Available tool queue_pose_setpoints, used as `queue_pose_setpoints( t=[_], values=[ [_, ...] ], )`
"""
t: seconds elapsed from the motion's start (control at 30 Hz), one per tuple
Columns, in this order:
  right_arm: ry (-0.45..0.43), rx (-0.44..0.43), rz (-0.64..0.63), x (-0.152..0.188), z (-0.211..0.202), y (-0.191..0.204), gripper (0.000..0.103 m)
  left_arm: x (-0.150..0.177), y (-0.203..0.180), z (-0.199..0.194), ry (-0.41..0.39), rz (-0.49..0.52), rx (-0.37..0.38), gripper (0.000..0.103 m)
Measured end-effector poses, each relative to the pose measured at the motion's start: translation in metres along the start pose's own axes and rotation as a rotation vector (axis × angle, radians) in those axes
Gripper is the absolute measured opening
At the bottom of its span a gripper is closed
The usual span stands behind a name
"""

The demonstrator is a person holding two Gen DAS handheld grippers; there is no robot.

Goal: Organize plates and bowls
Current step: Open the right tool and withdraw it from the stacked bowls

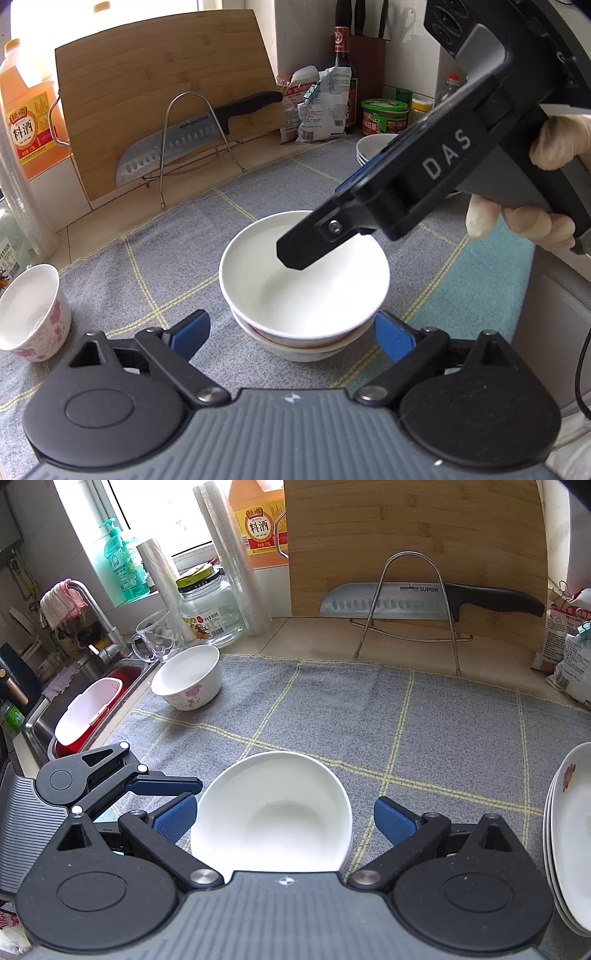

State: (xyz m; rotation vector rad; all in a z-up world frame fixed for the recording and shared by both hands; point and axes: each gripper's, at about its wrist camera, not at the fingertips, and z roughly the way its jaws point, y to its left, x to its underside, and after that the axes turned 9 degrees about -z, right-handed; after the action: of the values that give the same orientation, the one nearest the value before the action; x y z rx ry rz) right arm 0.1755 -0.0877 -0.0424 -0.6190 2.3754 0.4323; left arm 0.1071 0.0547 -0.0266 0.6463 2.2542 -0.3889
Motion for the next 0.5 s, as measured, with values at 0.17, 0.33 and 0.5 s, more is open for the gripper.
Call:
queue_pose_setpoints(
  t=[0.17, 0.33, 0.5],
  values=[
    [-0.009, 0.042, -0.003, 0.003, -0.004, 0.006, 0.103, 0.004, 0.008, -0.008, -0.010, -0.034, -0.025, 0.096],
    [-0.023, 0.085, -0.049, 0.002, -0.006, 0.022, 0.103, 0.009, 0.019, -0.017, -0.024, -0.073, -0.072, 0.096],
    [-0.032, 0.095, -0.077, -0.005, -0.004, 0.036, 0.103, 0.016, 0.037, -0.028, -0.047, -0.142, -0.146, 0.096]
  ],
)
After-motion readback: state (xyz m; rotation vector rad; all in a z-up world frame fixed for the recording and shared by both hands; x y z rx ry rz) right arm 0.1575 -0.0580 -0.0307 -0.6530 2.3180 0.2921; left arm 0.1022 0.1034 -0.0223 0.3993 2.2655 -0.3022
